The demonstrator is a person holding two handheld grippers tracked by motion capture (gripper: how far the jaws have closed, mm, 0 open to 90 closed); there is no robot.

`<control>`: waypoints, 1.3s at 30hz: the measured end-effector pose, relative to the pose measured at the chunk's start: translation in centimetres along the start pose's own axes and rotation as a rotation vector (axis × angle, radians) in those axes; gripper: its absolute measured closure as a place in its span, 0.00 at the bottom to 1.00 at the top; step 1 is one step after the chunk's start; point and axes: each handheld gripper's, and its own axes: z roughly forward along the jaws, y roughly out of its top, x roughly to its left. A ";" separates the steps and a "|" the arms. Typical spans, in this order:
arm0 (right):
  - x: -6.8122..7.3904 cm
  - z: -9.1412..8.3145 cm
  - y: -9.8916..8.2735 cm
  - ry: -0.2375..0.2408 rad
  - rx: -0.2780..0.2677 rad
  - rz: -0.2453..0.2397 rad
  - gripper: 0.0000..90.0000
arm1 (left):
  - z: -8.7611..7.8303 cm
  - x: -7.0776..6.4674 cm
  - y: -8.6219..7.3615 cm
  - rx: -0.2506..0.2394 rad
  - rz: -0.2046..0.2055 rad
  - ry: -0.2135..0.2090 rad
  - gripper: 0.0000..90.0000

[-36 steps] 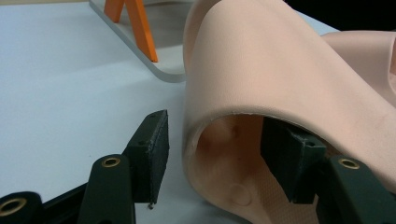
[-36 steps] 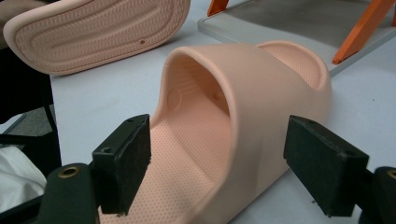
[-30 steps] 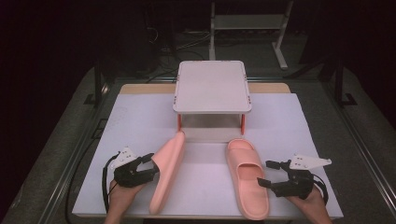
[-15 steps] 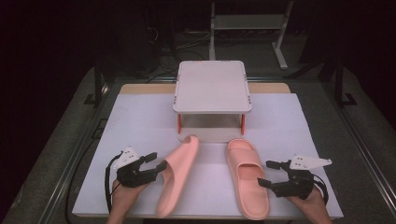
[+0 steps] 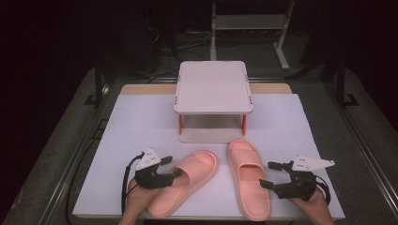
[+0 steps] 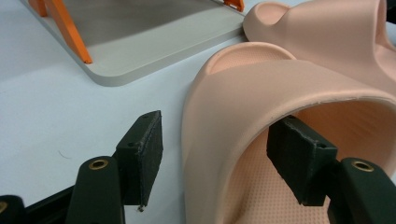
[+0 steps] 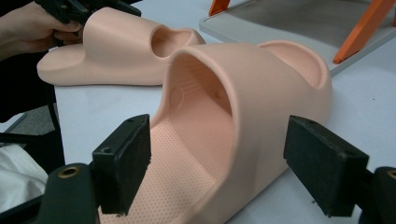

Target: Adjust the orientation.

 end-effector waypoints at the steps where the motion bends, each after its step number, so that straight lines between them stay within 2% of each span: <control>1: 0.0 0.0 0.0 0.001 0.002 0.000 0.26 | -0.1 0.0 0.0 0.003 0.001 -0.006 0.39; 6: 0.1 0.1 0.1 0.004 0.002 -0.007 0.27 | -0.1 -0.1 0.2 0.027 0.022 -0.002 0.40; 11: 0.4 0.6 0.2 0.010 0.026 -0.029 0.30 | -0.1 -0.4 0.5 0.071 0.058 -0.012 0.52; 15: 0.6 1.0 0.3 0.001 0.046 -0.046 0.32 | 0.1 -0.6 0.4 0.089 0.072 -0.006 0.56; 24: 0.2 1.9 0.8 -0.104 0.066 -0.041 0.47 | 0.5 -0.7 0.2 0.139 0.096 0.008 0.60; 26: 0.2 2.0 0.8 -0.119 0.067 -0.044 0.50 | 0.5 -0.7 0.2 0.139 0.098 0.008 0.61; 27: 0.1 2.1 0.8 -0.146 0.063 -0.044 0.54 | 0.5 -0.7 0.2 0.138 0.098 0.011 0.63; 28: 0.1 2.1 0.8 -0.146 0.063 -0.044 0.54 | 0.5 -0.7 0.2 0.138 0.098 0.011 0.63; 33: 0.0 2.8 0.8 -0.217 0.096 -0.057 0.60 | 0.5 -0.6 0.2 0.135 0.095 0.025 0.68; 39: 0.1 2.9 0.9 -0.241 0.097 -0.056 0.66 | 0.3 -0.5 0.1 0.122 0.080 0.037 0.77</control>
